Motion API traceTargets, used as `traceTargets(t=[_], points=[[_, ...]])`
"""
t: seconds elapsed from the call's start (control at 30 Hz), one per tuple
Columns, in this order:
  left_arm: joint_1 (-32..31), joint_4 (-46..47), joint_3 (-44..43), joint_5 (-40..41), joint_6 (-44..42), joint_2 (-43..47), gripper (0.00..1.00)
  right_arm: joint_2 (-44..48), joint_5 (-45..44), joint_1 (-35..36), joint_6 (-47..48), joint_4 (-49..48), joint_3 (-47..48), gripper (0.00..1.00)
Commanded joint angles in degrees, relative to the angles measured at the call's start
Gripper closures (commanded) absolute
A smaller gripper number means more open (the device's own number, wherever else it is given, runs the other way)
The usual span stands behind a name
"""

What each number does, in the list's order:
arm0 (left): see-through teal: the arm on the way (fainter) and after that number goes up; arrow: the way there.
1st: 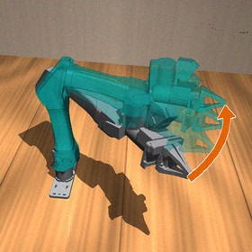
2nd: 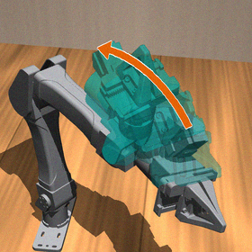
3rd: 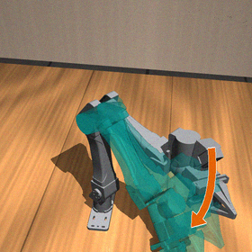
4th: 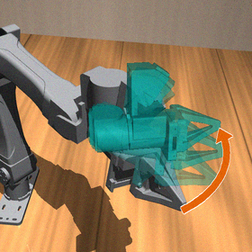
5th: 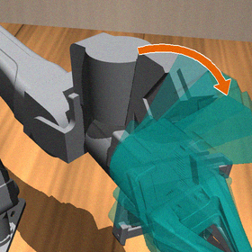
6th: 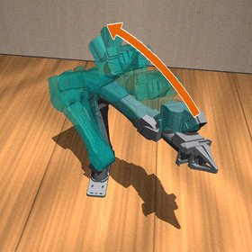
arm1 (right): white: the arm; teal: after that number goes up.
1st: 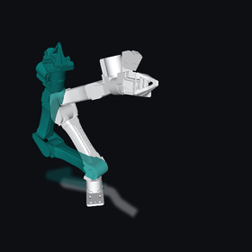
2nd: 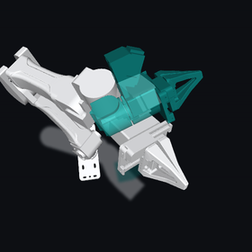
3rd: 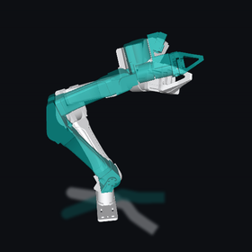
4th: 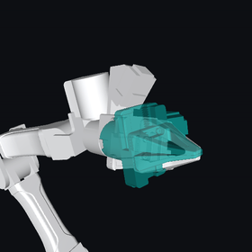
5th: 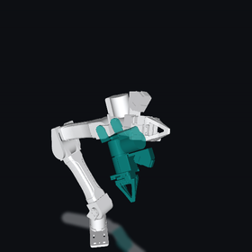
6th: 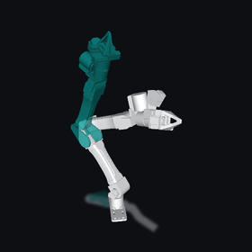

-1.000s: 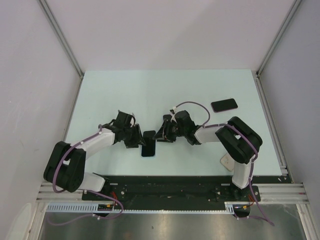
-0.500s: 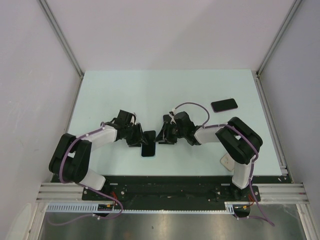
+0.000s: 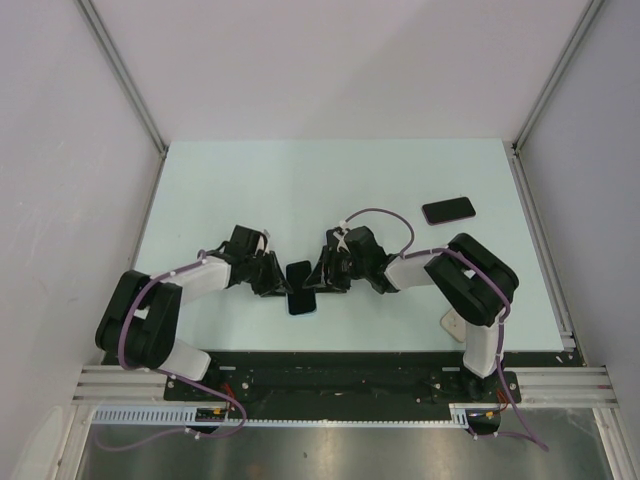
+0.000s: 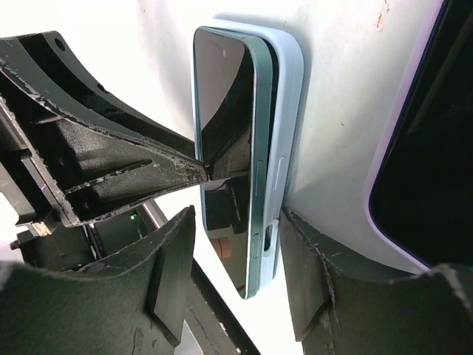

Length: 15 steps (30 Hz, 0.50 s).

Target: Put the phone into the phone case

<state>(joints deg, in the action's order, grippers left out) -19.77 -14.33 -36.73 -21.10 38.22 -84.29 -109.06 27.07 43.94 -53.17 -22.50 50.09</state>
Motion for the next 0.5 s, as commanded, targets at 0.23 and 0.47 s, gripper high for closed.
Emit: traceTargets(t=[0.23,0.47], points=[[5.35,-2.73,-1.5,-2.45,-1.04,2.64,0.61,0.42,-0.09,0.0,0.52,-0.44,1.42,0.54],[5.36,2.81,-0.45,-9.04,-0.25,2.2,0.62,2.97,-2.02,-0.61,2.89,4.04,1.33,0.61]])
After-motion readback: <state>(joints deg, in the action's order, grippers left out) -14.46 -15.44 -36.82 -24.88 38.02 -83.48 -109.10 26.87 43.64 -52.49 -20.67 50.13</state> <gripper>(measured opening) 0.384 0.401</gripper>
